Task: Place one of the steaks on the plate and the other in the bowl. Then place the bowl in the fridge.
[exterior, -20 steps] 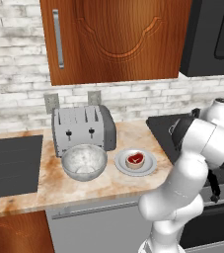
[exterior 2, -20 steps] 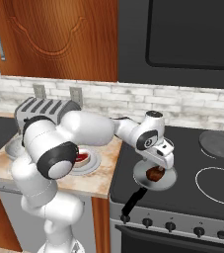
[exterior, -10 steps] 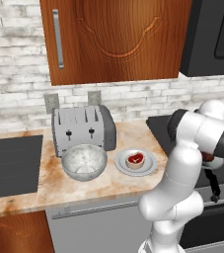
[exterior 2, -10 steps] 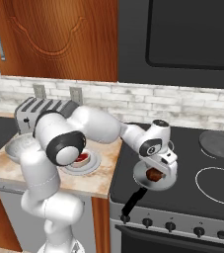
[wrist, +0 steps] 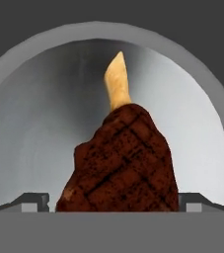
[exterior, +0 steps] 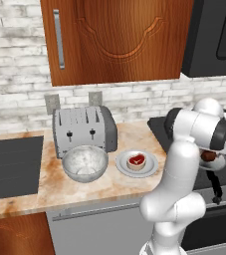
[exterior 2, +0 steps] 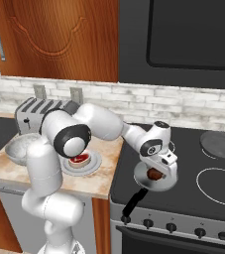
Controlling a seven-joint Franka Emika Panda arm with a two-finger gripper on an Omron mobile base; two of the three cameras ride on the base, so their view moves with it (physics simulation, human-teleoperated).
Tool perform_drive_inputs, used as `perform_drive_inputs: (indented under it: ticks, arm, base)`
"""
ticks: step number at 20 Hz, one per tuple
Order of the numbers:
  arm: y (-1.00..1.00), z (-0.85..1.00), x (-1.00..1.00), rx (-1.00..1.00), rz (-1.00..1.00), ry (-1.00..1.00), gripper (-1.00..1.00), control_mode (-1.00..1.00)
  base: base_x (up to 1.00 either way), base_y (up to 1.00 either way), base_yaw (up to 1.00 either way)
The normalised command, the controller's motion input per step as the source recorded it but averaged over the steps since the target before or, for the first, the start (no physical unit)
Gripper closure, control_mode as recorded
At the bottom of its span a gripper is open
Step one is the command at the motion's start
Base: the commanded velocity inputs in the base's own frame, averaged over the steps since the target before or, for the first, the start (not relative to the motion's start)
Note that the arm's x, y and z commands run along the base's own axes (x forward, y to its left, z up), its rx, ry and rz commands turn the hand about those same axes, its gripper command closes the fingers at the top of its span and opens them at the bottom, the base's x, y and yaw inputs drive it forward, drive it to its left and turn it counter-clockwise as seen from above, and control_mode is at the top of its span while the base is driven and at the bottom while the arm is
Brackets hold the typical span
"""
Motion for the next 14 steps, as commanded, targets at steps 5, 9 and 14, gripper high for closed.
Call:
perform_drive_inputs:
  ticks: [5, 9, 14]
  arm:
    - [0.00, -0.14, 0.00, 0.02, 0.00, 0.00, 1.00, -1.00]
    - [0.01, -0.02, 0.00, 0.00, 0.00, 0.00, 1.00, -1.00]
    - [0.50, 0.21, -0.38, -0.01, 0.03, -0.07, 1.00, -1.00]
  base:
    - [0.00, 0.00, 0.00]
    - [0.00, 0.00, 0.00]
    - [0.00, 0.00, 0.00]
